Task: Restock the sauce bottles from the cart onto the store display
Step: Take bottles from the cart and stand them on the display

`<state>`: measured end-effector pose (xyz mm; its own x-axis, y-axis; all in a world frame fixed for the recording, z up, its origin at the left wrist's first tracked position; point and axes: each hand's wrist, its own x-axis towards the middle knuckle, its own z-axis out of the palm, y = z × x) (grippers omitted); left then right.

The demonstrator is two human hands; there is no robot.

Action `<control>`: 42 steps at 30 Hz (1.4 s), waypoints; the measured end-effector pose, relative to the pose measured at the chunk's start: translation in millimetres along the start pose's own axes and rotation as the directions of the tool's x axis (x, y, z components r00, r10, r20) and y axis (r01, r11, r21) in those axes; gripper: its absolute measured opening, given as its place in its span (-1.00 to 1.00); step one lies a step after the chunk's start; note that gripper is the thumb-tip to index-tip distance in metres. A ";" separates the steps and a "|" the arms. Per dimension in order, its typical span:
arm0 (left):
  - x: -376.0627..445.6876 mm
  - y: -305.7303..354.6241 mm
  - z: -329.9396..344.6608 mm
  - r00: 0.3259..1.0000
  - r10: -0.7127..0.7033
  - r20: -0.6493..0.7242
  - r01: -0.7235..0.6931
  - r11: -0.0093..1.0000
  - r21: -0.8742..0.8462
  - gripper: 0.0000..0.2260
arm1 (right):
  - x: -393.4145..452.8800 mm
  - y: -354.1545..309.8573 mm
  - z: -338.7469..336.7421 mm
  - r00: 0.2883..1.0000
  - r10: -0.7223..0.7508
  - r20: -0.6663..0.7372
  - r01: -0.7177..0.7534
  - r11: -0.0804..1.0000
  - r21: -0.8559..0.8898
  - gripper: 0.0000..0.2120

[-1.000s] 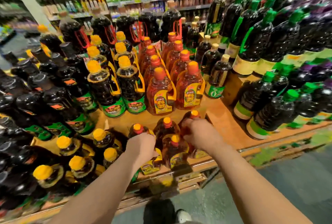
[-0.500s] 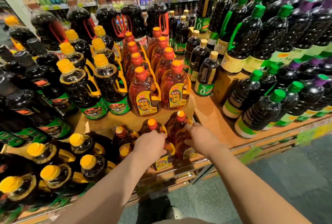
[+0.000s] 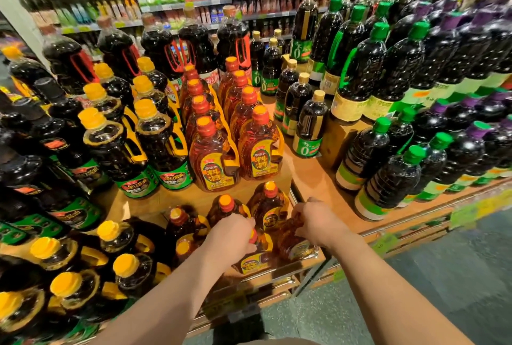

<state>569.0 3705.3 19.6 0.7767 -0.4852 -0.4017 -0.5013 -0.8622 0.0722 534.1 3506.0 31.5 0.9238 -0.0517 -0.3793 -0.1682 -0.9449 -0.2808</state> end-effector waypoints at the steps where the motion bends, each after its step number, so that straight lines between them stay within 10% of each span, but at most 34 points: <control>1: 1.4 3.0 1.5 1.000 0.008 -0.004 -0.008 1.000 -0.012 -0.53 | 0.7 -1.2 1.3 1.000 -0.012 0.002 0.012 1.000 -0.003 -0.64; 12: 11.5 10.5 -6.2 0.998 -0.030 0.050 0.029 0.999 0.013 -0.44 | 14.1 -15.2 -14.3 0.995 -0.061 -0.076 0.043 0.976 -0.215 -0.57; 17: 9.8 -12.0 -27.2 0.938 -0.208 -0.276 0.192 0.978 -0.085 -0.64 | 37.4 -34.6 -35.8 0.949 -0.113 -0.293 0.104 0.994 -0.045 -0.71; 26: 49.8 -35.5 -30.8 0.982 -0.187 0.013 0.180 0.963 0.198 -0.68 | 73.3 -50.9 -28.0 0.990 -0.132 -0.040 0.128 0.988 -0.085 -0.63; 42: 58.3 -0.3 -34.1 0.996 -0.051 -0.070 0.057 0.995 0.081 -0.83 | 76.1 -9.6 -39.3 1.000 0.002 0.001 -0.002 1.000 0.015 -0.68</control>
<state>627.5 3672.3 27.4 0.8263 -0.4492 -0.3399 -0.4854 -0.8739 -0.0251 619.5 3498.5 39.9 0.9230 -0.0529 -0.3812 -0.1749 -0.9399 -0.2932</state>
